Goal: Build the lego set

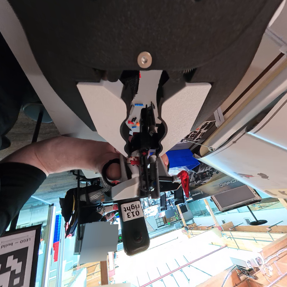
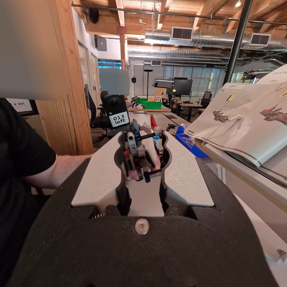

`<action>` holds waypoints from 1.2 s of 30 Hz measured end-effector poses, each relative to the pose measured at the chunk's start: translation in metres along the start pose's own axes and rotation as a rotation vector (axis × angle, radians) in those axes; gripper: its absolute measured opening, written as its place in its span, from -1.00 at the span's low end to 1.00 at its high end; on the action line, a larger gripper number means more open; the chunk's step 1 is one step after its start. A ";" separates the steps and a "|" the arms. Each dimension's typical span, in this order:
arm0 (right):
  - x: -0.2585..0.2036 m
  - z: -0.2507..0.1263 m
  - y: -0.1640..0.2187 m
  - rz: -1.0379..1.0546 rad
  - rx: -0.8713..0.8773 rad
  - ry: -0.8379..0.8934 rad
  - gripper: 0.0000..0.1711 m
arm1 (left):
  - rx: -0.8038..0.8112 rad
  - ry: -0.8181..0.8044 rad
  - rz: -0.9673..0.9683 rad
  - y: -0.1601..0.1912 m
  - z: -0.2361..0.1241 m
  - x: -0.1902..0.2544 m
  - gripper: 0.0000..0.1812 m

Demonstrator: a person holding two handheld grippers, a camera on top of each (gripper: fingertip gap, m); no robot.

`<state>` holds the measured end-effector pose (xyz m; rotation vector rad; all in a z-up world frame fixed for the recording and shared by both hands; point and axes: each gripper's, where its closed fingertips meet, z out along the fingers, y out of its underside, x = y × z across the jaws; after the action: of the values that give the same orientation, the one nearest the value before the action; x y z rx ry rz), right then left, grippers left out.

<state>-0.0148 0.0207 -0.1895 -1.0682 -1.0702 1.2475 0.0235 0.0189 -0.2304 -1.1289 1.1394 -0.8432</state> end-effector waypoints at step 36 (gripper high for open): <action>-0.021 0.007 0.002 -0.148 -0.109 0.041 -0.47 | 0.123 0.326 -0.098 -0.016 -0.006 0.031 -0.72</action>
<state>-0.0222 0.0003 -0.1906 -1.0720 -1.1747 1.0552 0.0263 -0.0159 -0.2232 -0.9736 1.2850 -1.1897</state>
